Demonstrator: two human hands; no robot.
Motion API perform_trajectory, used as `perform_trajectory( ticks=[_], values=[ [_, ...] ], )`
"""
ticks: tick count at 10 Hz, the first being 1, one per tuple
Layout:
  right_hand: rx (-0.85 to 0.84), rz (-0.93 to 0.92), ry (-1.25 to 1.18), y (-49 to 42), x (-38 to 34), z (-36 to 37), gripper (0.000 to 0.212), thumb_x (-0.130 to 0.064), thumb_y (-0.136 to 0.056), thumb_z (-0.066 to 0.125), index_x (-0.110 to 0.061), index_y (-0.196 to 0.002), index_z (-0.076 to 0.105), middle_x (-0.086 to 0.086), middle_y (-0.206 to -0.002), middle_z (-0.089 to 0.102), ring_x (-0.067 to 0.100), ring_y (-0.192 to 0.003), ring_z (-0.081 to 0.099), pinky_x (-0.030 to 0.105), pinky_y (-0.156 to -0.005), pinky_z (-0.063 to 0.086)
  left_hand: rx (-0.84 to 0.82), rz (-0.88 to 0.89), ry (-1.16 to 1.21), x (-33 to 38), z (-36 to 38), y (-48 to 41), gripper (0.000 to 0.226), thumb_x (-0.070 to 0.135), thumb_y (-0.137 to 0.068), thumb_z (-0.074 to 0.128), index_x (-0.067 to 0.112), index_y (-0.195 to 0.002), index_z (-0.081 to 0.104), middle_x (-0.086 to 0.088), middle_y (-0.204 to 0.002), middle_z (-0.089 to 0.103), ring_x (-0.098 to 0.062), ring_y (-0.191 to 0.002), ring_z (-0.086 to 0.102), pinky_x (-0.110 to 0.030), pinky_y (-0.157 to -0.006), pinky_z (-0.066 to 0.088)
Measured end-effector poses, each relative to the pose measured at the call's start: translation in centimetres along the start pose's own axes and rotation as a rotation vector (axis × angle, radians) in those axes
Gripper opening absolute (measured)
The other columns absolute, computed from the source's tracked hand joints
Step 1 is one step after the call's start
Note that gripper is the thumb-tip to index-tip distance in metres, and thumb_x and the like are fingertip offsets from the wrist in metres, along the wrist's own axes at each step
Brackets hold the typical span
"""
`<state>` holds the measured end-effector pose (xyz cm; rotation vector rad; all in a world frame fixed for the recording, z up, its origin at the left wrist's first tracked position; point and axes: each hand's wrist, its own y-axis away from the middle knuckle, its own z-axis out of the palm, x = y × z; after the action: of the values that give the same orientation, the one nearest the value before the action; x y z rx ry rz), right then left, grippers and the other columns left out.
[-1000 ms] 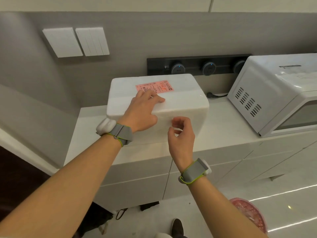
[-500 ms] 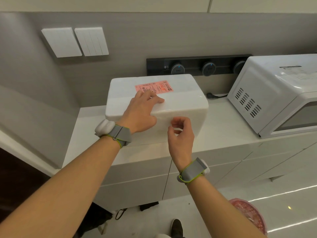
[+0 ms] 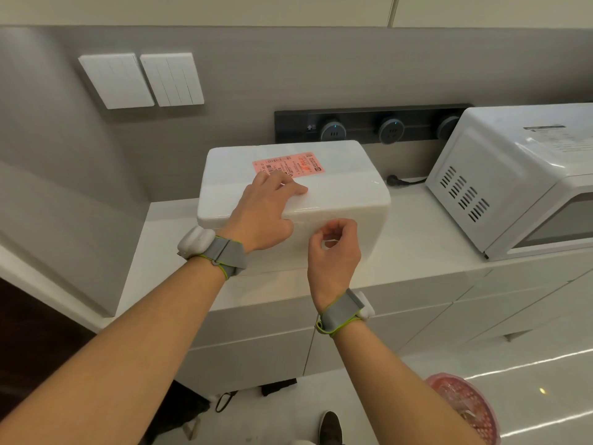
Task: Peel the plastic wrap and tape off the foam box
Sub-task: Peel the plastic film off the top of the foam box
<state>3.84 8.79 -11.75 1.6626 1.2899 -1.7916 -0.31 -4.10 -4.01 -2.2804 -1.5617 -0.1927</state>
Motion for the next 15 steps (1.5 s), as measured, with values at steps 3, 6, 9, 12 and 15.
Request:
perform_trajectory(
  ticks=[3, 6, 9, 12, 15],
  values=[
    [0.022, 0.003, -0.010, 0.7, 0.1, 0.1, 0.018, 0.001, -0.086, 0.063, -0.013, -0.094, 0.055, 0.002, -0.089, 0.060, 0.018, -0.082, 0.059, 0.032, -0.077, 0.051, 0.002, -0.003, -0.005, 0.1, 0.0, 0.0, 0.069, 0.013, -0.074, 0.059, 0.029, -0.140, 0.046, 0.004, -0.136, 0.042, -0.021, -0.123, 0.032, -0.040, -0.109, 0.034],
    [0.033, -0.020, -0.011, 0.9, -0.1, 0.1, 0.020, 0.000, -0.087, 0.063, -0.015, -0.096, 0.055, 0.001, -0.091, 0.061, 0.018, -0.084, 0.059, 0.032, -0.077, 0.050, 0.006, 0.005, -0.010, 0.1, 0.0, 0.1, 0.068, 0.014, -0.074, 0.059, 0.028, -0.140, 0.046, 0.005, -0.135, 0.042, -0.020, -0.121, 0.032, -0.038, -0.107, 0.035],
    [0.047, -0.025, -0.007, 1.4, -0.1, 0.2, 0.023, 0.002, -0.085, 0.063, -0.015, -0.098, 0.056, 0.001, -0.094, 0.062, 0.018, -0.084, 0.060, 0.036, -0.078, 0.052, -0.002, 0.006, -0.023, 0.1, 0.0, 0.1, 0.069, 0.015, -0.074, 0.059, 0.028, -0.140, 0.045, 0.004, -0.136, 0.041, -0.021, -0.123, 0.031, -0.039, -0.108, 0.034],
    [0.031, -0.021, -0.012, 0.8, 0.0, 0.3, 0.019, 0.000, -0.086, 0.063, -0.014, -0.097, 0.055, 0.002, -0.091, 0.061, 0.017, -0.085, 0.058, 0.032, -0.077, 0.049, 0.004, 0.009, -0.033, 0.0, 0.1, 0.1, 0.069, 0.016, -0.074, 0.059, 0.029, -0.140, 0.045, 0.004, -0.135, 0.041, -0.021, -0.122, 0.031, -0.039, -0.107, 0.035],
    [0.056, -0.023, -0.004, 0.1, 0.2, 0.8, 0.023, -0.001, -0.082, 0.063, -0.019, -0.092, 0.052, -0.001, -0.084, 0.059, 0.016, -0.079, 0.058, 0.018, -0.073, 0.043, 0.014, 0.012, -0.035, 0.0, 0.1, 0.1, 0.069, 0.017, -0.072, 0.058, 0.029, -0.140, 0.045, 0.005, -0.134, 0.041, -0.020, -0.121, 0.031, -0.039, -0.107, 0.035]
  ],
)
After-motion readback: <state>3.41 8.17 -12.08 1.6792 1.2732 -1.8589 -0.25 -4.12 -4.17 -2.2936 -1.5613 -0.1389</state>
